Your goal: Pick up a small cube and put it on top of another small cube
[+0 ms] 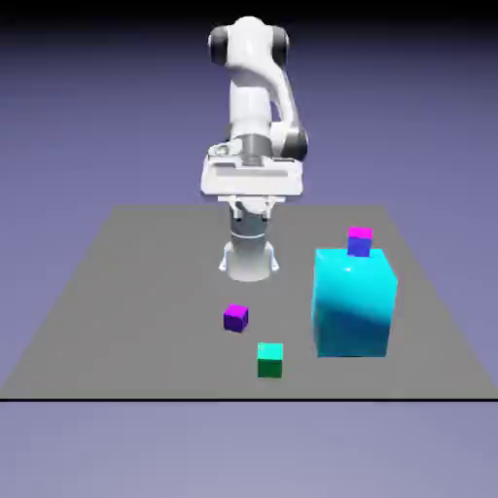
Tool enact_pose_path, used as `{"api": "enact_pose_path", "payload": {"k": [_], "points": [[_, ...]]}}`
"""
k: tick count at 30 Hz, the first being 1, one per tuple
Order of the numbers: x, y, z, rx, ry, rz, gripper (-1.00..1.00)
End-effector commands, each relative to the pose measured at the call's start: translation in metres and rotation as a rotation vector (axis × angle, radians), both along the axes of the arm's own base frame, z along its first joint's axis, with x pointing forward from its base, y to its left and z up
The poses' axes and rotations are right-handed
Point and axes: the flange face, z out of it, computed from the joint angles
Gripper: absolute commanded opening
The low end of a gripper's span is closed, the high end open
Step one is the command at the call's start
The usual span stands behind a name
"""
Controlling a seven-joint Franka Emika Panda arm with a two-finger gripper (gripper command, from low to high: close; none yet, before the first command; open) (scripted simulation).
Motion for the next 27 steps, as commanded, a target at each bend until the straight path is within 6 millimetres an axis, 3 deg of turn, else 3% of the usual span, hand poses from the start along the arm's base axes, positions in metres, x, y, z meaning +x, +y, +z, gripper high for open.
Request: {"api": "enact_pose_path", "payload": {"k": [1,9,16,21,27], "points": [[0.007,0.007,-0.003,0.001,0.020,0.025,0.00],[0.057,0.075,-0.037,-0.039,0.176,0.215,0.00],[0.088,0.144,-0.077,-0.144,0.298,0.368,0.00],[0.099,0.199,-0.107,-0.259,0.366,0.474,0.00],[0.090,0.274,-0.147,-0.455,0.428,0.641,0.00]]}}
